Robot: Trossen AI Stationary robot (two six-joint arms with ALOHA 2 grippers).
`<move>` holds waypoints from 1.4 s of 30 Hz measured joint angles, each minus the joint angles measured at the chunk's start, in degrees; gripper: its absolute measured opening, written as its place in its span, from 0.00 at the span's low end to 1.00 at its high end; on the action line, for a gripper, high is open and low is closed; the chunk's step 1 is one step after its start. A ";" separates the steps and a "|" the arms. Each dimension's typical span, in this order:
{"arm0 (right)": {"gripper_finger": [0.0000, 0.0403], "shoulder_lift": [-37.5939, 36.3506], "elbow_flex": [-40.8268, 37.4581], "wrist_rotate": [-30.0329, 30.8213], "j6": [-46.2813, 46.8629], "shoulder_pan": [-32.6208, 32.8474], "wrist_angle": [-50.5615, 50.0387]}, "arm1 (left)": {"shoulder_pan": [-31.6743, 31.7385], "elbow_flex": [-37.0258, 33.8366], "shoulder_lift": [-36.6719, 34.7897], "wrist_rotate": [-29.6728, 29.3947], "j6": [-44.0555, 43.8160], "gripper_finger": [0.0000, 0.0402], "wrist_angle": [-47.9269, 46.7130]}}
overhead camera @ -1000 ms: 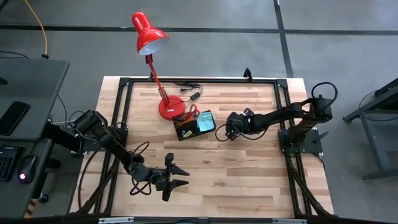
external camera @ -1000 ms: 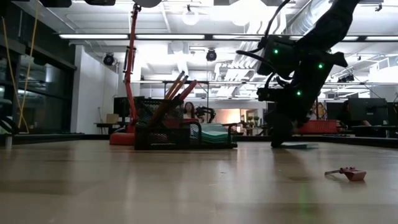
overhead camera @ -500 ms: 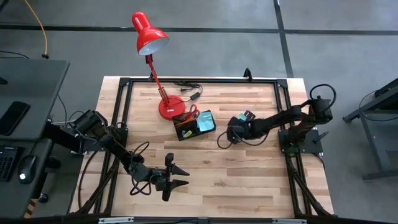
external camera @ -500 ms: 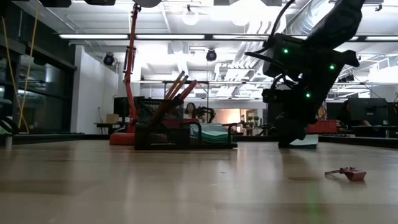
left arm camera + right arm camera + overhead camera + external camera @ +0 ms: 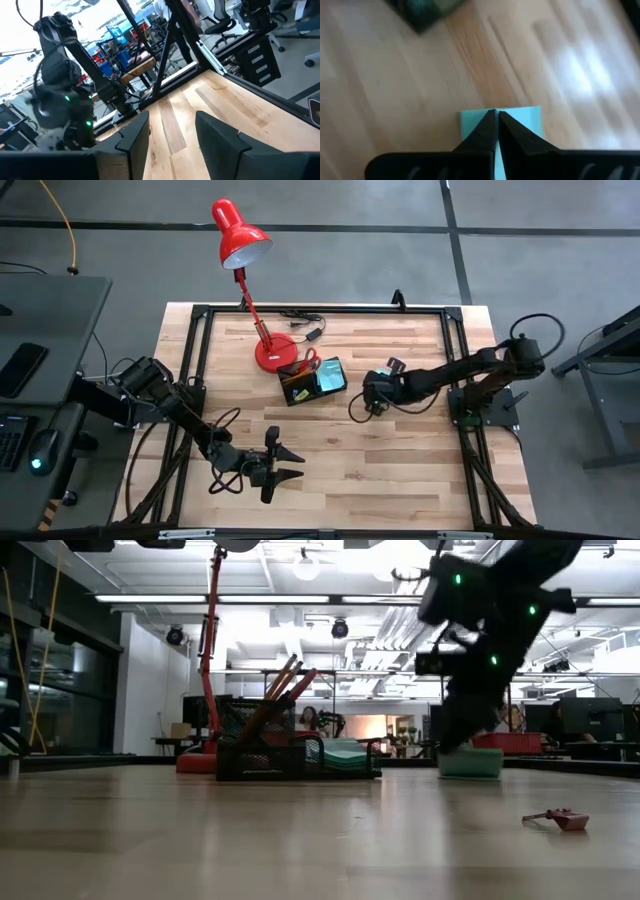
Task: Pick and place office supplies into organizer
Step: Put the blue sticky notes into the desk organizer
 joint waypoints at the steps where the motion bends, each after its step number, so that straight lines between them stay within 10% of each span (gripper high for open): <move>1: 0.00 -0.71 0.40 0.06 -0.93 0.15 0.21 | 0.00 0.00 0.00 0.02 -0.02 0.38 -0.07; 22: 0.00 -7.10 8.58 -1.16 -24.04 3.18 6.73 | 0.00 0.00 0.00 0.07 -0.28 0.38 0.17; 42: 0.00 1.81 8.56 -8.08 -44.43 1.89 25.11 | 0.00 0.00 0.00 0.11 -1.44 0.38 -0.67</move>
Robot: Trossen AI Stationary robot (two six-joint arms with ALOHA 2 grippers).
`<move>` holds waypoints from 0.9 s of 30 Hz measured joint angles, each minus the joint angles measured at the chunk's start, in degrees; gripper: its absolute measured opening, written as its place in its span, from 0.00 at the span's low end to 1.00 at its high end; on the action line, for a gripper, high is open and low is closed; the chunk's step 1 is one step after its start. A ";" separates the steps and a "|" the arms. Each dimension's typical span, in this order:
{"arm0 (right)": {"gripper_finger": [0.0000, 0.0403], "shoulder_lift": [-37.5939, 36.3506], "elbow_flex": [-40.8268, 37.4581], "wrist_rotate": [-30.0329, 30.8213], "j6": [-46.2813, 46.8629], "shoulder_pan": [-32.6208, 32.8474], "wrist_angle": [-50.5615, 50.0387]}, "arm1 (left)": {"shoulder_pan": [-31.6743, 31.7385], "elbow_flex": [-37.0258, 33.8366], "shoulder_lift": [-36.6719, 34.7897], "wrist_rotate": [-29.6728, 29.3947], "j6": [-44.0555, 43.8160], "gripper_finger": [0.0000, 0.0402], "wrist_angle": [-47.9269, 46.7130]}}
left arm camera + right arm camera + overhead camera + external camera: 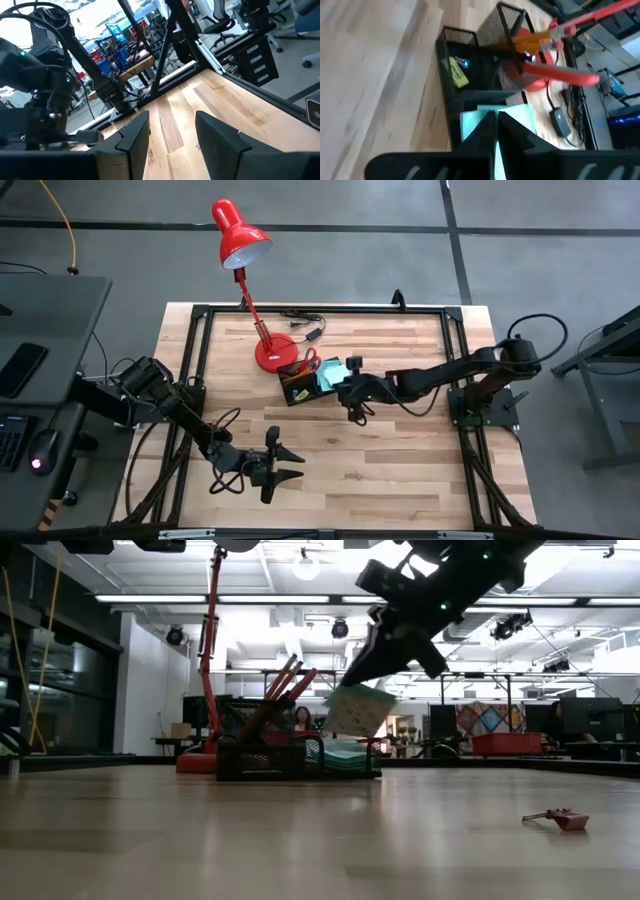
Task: Pick and place office supplies into organizer
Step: Put the blue sticky notes into the desk organizer
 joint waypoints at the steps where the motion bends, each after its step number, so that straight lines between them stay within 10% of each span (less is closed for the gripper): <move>1: 0.00 0.45 0.00 -0.70 -0.05 -0.09 0.98 | 0.00 0.00 0.00 -0.02 0.00 0.38 -0.17; 27: 0.00 10.48 0.04 -2.09 0.31 -2.75 7.13 | 0.02 0.00 0.00 0.00 -0.42 0.38 -2.30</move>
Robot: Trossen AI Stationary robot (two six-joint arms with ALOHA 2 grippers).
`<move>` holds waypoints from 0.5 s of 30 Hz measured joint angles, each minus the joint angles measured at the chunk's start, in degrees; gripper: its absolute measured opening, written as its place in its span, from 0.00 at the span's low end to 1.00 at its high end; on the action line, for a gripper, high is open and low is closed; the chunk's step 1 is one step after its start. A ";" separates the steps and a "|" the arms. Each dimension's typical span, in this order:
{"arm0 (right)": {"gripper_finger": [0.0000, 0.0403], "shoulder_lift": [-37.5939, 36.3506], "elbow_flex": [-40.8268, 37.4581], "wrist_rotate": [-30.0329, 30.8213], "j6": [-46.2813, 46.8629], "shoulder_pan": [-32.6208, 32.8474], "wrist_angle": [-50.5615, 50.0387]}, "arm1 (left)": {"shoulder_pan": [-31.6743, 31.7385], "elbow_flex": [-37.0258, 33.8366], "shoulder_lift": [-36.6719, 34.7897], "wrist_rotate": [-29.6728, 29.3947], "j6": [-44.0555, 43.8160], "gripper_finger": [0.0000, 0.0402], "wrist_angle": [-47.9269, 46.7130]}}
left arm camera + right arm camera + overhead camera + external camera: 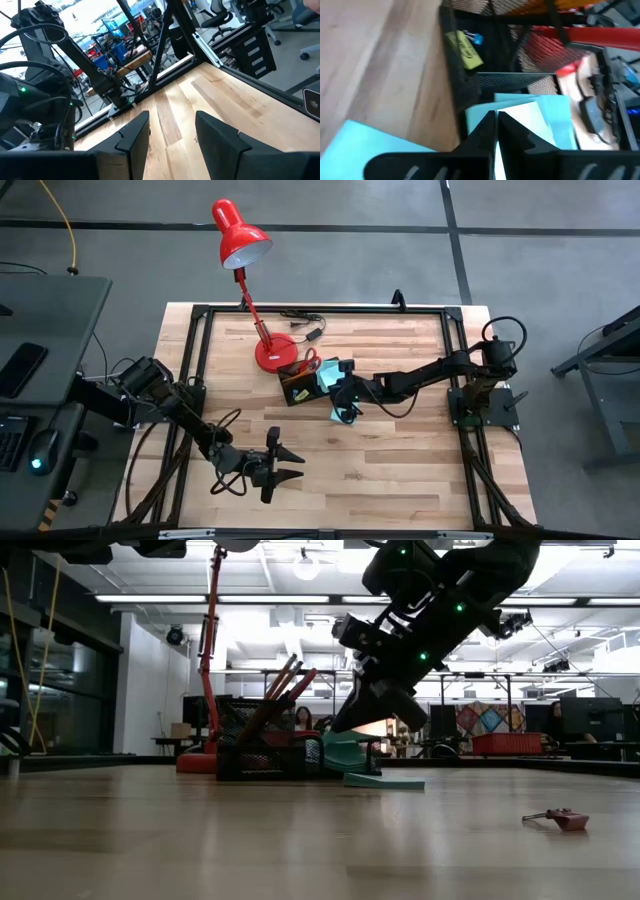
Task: Pick and place office supplies into organizer
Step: Put the blue sticky notes into the desk organizer
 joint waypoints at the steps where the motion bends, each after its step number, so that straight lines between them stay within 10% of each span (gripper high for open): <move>1: 0.01 0.00 0.00 -0.90 -0.11 0.00 -0.23 | 0.00 0.00 0.00 0.00 0.02 0.38 0.04; 15: 0.55 0.00 0.00 -2.26 1.74 -1.49 0.15 | 0.00 0.00 0.00 0.00 -0.61 0.38 0.25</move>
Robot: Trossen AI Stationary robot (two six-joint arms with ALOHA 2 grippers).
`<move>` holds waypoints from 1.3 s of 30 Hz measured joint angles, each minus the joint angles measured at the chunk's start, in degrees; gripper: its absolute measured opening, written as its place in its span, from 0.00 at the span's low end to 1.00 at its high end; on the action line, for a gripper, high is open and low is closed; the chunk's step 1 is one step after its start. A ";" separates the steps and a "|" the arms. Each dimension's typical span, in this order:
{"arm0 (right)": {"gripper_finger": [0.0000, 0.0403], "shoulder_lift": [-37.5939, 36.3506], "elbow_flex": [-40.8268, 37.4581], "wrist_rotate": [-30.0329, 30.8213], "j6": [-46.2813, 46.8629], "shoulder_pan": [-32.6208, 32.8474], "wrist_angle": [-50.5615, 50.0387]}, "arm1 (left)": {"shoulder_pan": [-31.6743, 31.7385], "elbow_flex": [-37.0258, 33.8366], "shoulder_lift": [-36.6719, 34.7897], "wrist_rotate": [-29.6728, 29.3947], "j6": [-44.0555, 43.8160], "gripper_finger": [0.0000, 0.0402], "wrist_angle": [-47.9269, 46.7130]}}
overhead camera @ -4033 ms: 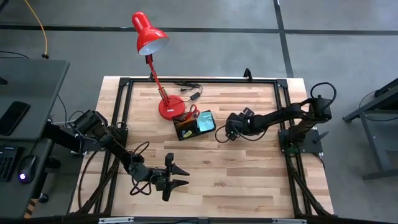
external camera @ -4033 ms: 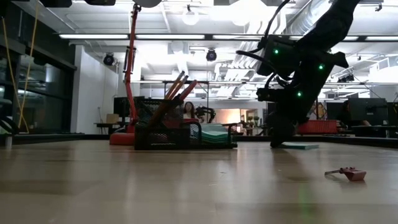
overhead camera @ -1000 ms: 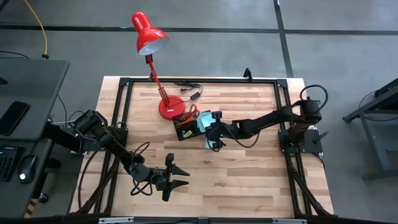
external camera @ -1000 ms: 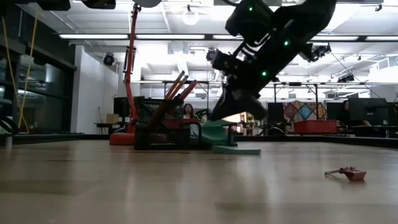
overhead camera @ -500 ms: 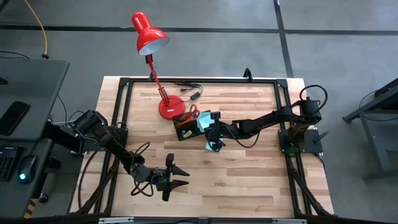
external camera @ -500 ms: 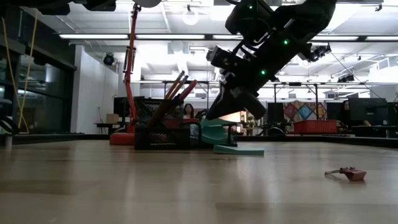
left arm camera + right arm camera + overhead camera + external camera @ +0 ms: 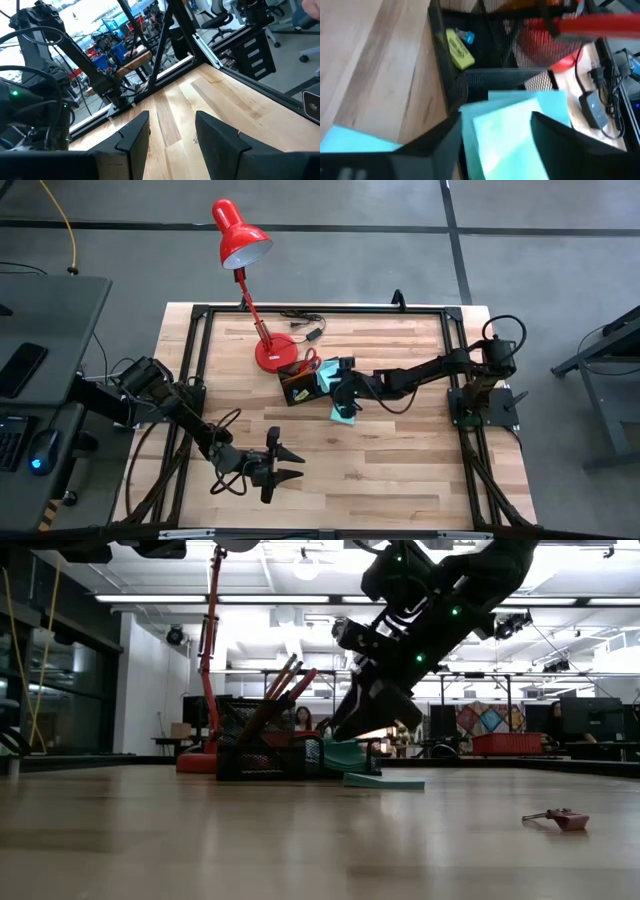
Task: Pick and place office supplies into organizer
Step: Put the blue sticky notes into the desk organizer
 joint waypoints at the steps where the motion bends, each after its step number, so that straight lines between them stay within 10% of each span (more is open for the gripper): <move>1: 0.59 0.00 0.00 -0.06 0.00 0.02 0.69 | 0.00 0.00 0.00 0.00 0.00 0.38 -0.06; 8: 0.75 -1.94 0.00 0.89 -0.12 1.20 0.36 | 0.00 0.00 0.00 0.00 0.00 0.38 -0.56; 39: 0.75 5.73 1.85 11.76 41.59 15.90 -10.47 | -0.02 -0.02 0.00 2.59 -1.46 0.38 -3.83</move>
